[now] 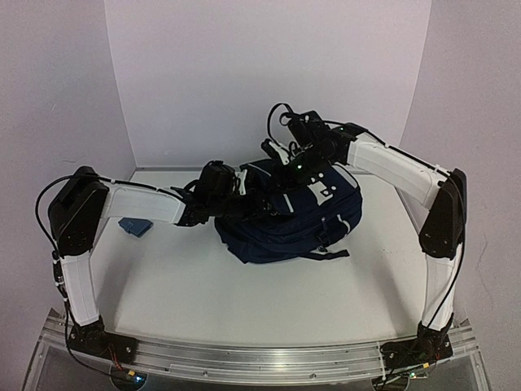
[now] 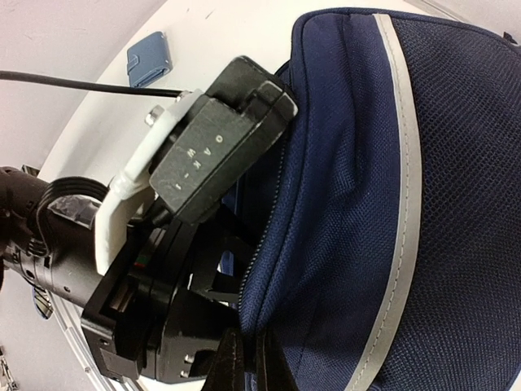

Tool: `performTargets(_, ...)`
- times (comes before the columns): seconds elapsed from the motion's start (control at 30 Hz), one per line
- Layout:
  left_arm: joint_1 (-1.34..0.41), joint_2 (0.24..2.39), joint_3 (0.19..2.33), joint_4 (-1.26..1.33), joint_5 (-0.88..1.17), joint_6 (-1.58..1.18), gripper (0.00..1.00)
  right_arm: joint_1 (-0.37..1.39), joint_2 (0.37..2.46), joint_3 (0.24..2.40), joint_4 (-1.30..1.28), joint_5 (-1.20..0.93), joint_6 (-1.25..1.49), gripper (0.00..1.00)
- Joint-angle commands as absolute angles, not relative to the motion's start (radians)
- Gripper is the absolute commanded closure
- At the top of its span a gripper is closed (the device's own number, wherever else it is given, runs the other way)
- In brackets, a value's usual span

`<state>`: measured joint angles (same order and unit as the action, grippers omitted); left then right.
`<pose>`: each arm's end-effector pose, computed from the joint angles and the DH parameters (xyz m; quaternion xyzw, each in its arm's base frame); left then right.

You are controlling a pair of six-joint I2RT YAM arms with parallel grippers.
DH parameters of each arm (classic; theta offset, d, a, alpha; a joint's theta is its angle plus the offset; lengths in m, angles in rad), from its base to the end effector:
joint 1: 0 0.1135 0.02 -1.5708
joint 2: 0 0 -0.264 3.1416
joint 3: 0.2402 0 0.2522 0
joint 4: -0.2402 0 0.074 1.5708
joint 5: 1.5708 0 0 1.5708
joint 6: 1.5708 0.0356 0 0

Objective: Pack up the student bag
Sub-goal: Place the stationery in the student bag.

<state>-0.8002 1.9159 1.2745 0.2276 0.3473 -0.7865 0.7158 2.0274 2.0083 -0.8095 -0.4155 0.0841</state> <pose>0.2977 -0.3241 0.2202 0.1001 0.8240 -0.4853 0.2747 0.3335 0.3091 0.3272 -0.3543 0.8436 0.3152 0.2520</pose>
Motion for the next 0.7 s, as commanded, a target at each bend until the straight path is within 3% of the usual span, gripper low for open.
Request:
performTargets(0.0,-0.839,1.938,1.305,0.525,0.48,-0.753,0.52,0.755,2.02,2.033,-0.741,-0.546,0.089,1.0)
performTargets(0.1,-0.843,1.953,1.314,0.533,0.485,-0.749,0.5,0.753,2.02,2.036,-0.742,-0.543,0.087,1.0)
performTargets(0.5,-0.842,2.008,1.304,0.643,0.501,-0.721,0.83,0.753,1.986,1.997,-0.742,-0.527,0.071,1.0)
performTargets(0.67,-0.842,2.044,1.35,0.635,0.497,-0.7,0.88,0.753,1.977,1.983,-0.741,-0.533,0.069,1.0)
